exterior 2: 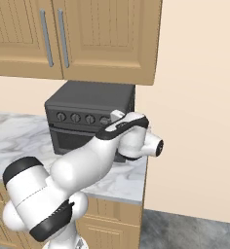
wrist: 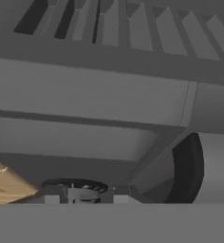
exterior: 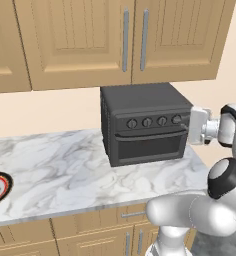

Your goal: Pick up the bagel from the plate, place it on the toaster oven rack, close the door, and set the timer.

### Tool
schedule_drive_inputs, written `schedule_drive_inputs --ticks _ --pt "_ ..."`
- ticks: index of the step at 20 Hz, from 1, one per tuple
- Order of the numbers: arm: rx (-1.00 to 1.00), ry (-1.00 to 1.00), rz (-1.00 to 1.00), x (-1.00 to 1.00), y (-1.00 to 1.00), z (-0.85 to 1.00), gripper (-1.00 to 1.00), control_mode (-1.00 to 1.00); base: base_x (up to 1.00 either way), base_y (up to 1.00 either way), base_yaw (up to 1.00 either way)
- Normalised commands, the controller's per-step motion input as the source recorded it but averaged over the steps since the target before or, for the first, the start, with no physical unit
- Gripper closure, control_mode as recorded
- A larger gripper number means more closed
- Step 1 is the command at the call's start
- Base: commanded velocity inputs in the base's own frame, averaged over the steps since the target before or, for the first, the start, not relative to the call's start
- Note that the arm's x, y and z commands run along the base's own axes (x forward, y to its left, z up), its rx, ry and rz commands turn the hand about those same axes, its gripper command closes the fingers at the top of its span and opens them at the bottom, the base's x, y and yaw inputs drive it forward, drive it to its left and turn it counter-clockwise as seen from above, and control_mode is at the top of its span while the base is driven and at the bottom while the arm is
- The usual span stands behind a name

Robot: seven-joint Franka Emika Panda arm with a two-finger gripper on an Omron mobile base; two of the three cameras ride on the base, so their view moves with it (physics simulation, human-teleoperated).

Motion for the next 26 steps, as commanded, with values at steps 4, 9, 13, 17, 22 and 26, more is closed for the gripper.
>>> schedule_drive_inputs --ticks 4,9,13,17,22,26 --pt "0.03 0.0 -0.02 0.0 -0.12 0.0 1.0 -1.0 0.0 0.0 0.0" --pt "0.0 0.0 -0.05 -0.06 -0.01 0.09 1.0 -1.0 0.0 0.0 0.0" --pt "0.0 0.0 -0.04 -0.19 -0.03 0.1 1.0 -1.0 0.0 0.0 0.0" --pt "-0.02 -0.01 -0.03 -0.29 0.0 0.1 1.0 -1.0 0.0 0.0 0.0" --pt "-0.07 -0.03 -0.02 -0.4 0.0 0.15 1.0 -1.0 0.0 0.0 0.0" --pt "-0.11 -0.05 -0.02 -0.42 0.0 0.2 1.0 -1.0 0.0 0.0 0.0"
